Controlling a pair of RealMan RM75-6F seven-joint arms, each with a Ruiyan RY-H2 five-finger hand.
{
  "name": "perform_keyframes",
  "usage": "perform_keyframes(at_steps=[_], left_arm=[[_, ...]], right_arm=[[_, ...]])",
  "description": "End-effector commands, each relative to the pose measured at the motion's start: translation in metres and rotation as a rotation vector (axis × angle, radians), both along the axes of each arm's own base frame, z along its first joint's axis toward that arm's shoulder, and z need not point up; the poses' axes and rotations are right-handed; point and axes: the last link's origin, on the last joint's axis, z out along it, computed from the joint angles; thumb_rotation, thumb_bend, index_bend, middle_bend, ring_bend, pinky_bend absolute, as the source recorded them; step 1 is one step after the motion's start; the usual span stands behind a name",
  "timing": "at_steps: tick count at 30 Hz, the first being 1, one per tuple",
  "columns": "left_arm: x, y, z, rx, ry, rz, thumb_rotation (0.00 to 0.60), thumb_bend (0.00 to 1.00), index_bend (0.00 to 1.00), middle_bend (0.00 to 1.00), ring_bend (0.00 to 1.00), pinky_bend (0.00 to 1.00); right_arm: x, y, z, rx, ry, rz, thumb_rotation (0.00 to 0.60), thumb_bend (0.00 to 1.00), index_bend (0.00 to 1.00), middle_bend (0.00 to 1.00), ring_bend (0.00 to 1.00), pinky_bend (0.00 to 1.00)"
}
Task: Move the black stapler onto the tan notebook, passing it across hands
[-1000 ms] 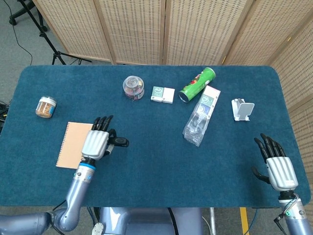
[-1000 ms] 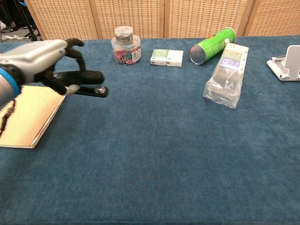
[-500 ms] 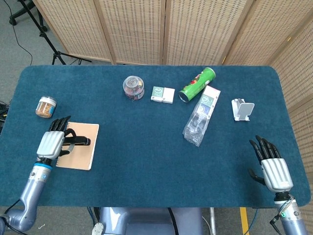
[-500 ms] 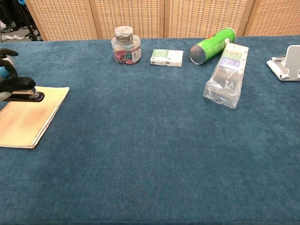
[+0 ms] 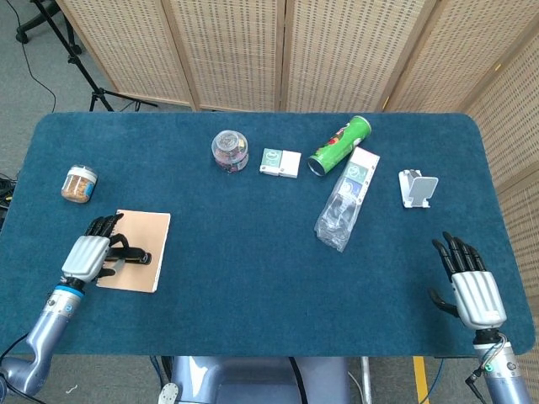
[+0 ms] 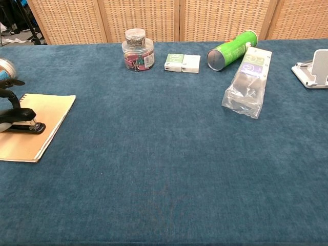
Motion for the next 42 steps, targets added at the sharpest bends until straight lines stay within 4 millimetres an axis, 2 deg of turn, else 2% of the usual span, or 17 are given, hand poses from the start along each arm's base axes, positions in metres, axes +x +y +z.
perform_keyframes(at_steps=[1,4,6,8,10,11,14,22,24,29,33,42], left_arm=[[0.003,0.001,-0.005,-0.009,-0.014,-0.009,0.6,0.39,0.64,0.1,0.06,0.0],[0.004,0.002,-0.01,-0.018,-0.009,-0.008,0.6,0.37,0.61,0.09,0.06,0.0],[0.005,0.002,-0.011,-0.03,-0.01,-0.007,0.6,0.31,0.45,0.04,0.04,0.0],[0.007,0.002,-0.01,-0.025,-0.026,-0.012,0.6,0.19,0.16,0.0,0.0,0.0],[0.008,0.002,-0.006,-0.017,-0.041,-0.022,0.6,0.11,0.03,0.0,0.0,0.0],[0.008,0.002,-0.003,-0.011,-0.044,-0.028,0.6,0.08,0.0,0.0,0.0,0.0],[0.011,0.001,0.008,0.026,-0.057,-0.052,0.6,0.0,0.0,0.0,0.0,0.0],[0.014,-0.012,0.053,0.167,-0.071,-0.098,0.6,0.0,0.0,0.0,0.0,0.0],[0.012,-0.028,0.073,0.237,-0.052,-0.098,0.6,0.0,0.0,0.0,0.0,0.0],[0.009,-0.073,0.1,0.353,0.051,-0.033,0.6,0.0,0.0,0.0,0.0,0.0],[0.009,-0.096,0.113,0.398,0.07,0.019,0.6,0.0,0.0,0.0,0.0,0.0],[0.006,-0.101,0.121,0.359,0.071,0.084,0.6,0.0,0.0,0.0,0.0,0.0]], right_arm=[[0.0,0.0,0.0,0.0,0.0,0.0,0.6,0.34,0.0,0.0,0.0,0.11],[0.0,0.0,0.001,-0.002,-0.001,0.0,0.6,0.34,0.0,0.0,0.0,0.11],[0.0,0.0,0.001,-0.004,-0.002,0.0,0.6,0.34,0.0,0.0,0.0,0.11],[0.0,0.0,0.002,-0.005,-0.003,-0.001,0.6,0.34,0.0,0.0,0.0,0.11],[0.0,0.0,0.002,-0.006,-0.003,-0.002,0.6,0.34,0.0,0.0,0.0,0.11],[0.0,0.0,0.002,-0.006,-0.003,-0.002,0.6,0.34,0.0,0.0,0.0,0.11],[0.0,0.0,0.002,-0.007,-0.005,-0.003,0.6,0.34,0.0,0.0,0.0,0.11],[0.002,0.002,0.002,-0.006,-0.009,0.001,0.6,0.34,0.0,0.0,0.0,0.11],[0.004,0.002,0.003,-0.007,-0.008,0.006,0.6,0.34,0.0,0.0,0.0,0.11],[0.007,0.004,0.004,-0.021,0.001,0.022,0.6,0.34,0.0,0.0,0.0,0.11],[0.009,0.004,0.005,-0.037,-0.003,0.032,0.6,0.34,0.0,0.0,0.0,0.11],[0.008,0.003,0.006,-0.048,0.005,0.031,0.6,0.34,0.0,0.0,0.0,0.11]])
